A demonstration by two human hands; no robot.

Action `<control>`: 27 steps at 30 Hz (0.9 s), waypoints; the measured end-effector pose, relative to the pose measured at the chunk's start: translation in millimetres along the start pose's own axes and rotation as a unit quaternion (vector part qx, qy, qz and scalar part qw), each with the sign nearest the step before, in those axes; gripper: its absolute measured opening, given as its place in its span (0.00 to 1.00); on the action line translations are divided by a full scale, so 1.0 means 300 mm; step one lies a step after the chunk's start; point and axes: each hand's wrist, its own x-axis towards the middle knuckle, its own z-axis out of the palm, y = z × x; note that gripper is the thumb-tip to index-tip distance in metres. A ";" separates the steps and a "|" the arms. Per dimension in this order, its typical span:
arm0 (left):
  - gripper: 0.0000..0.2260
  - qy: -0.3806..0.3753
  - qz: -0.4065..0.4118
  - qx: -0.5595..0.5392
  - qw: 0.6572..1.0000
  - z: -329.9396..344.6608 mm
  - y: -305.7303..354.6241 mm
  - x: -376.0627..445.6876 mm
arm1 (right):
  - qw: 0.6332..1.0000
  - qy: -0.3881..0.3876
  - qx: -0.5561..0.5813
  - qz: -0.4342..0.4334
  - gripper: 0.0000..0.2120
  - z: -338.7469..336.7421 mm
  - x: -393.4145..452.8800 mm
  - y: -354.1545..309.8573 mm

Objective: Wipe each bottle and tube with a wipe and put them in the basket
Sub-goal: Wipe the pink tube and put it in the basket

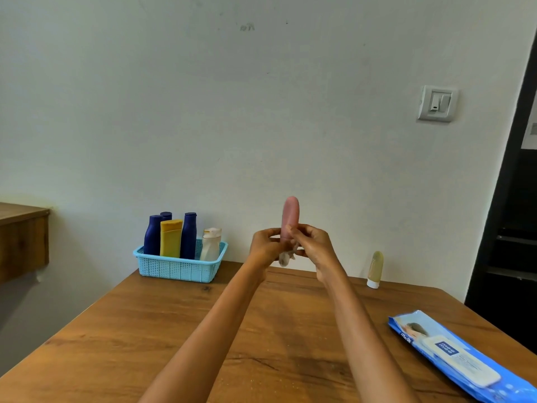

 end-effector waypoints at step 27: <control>0.13 0.218 0.090 -0.047 0.971 -0.069 0.007 0.019 | 0.989 -0.044 0.105 0.090 0.20 0.056 -0.025 -0.008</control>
